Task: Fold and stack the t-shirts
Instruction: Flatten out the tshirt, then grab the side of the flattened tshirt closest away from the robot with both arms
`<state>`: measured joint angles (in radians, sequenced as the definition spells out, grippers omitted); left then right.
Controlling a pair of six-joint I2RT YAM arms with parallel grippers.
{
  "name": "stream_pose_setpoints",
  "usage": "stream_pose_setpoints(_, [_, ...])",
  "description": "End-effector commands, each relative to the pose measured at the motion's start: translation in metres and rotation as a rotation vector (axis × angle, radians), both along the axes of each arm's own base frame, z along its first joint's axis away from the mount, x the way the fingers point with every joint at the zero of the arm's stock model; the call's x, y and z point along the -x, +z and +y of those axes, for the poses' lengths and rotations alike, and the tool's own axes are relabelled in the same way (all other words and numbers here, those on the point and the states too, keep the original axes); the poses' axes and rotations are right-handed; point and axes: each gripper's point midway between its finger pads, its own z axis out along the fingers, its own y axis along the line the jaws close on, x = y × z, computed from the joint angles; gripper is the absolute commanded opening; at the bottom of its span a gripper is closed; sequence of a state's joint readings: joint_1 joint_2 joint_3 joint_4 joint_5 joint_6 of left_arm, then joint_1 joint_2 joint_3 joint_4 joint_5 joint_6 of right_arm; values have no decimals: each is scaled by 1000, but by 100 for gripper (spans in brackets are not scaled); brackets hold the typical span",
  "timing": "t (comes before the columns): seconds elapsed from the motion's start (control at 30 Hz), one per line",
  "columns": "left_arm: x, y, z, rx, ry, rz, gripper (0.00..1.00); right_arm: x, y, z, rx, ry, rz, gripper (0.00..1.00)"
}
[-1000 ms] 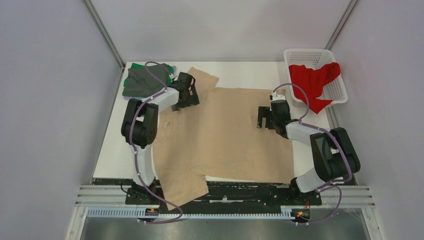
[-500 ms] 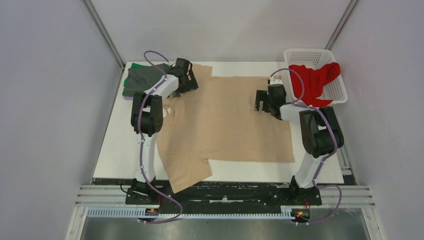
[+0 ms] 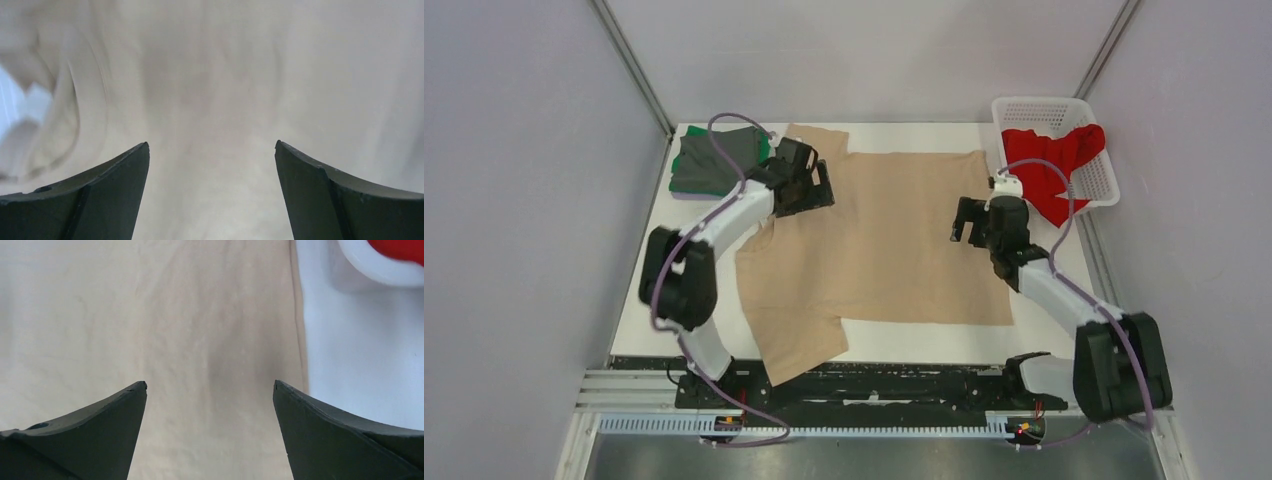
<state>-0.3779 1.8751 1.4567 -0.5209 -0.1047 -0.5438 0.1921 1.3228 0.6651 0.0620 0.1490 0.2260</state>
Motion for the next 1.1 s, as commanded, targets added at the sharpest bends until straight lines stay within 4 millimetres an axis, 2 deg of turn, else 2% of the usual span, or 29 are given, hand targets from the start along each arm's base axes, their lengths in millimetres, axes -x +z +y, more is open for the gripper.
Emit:
stream_pose_setpoints(0.0, [74,44,-4,48,1,-96,100,34,4,-11,-57,-71,-81,99])
stream_pose_setpoints(0.13, [147,23,-3,64,0,-45,100,55,5,-19,-122,-138,-146,99])
stream_pose_setpoints(0.23, [193,16,3,17,-13,-10,100,64,2,-16,-133,-110,-152,99])
stream_pose_setpoints(0.33, [233,11,11,-7,-33,33,100,69,-2,-11,-135,-79,-136,99])
stream_pose_setpoints(0.5, [294,-15,29,-58,-44,171,100,71,-3,-9,-130,-63,-115,98])
stream_pose_setpoints(0.6, [319,-25,39,-97,-25,232,100,72,-3,-12,-118,-65,-114,99])
stream_pose_setpoints(0.77, [355,-43,39,-121,-64,337,100,74,-1,-19,-96,-96,-127,99])
stream_pose_setpoints(0.97, [379,-58,58,-217,-64,431,93,75,-3,-24,-77,-117,-119,99])
stream_pose_setpoints(1.07, [385,-67,55,-202,-76,460,84,76,-5,-26,-68,-126,-112,99])
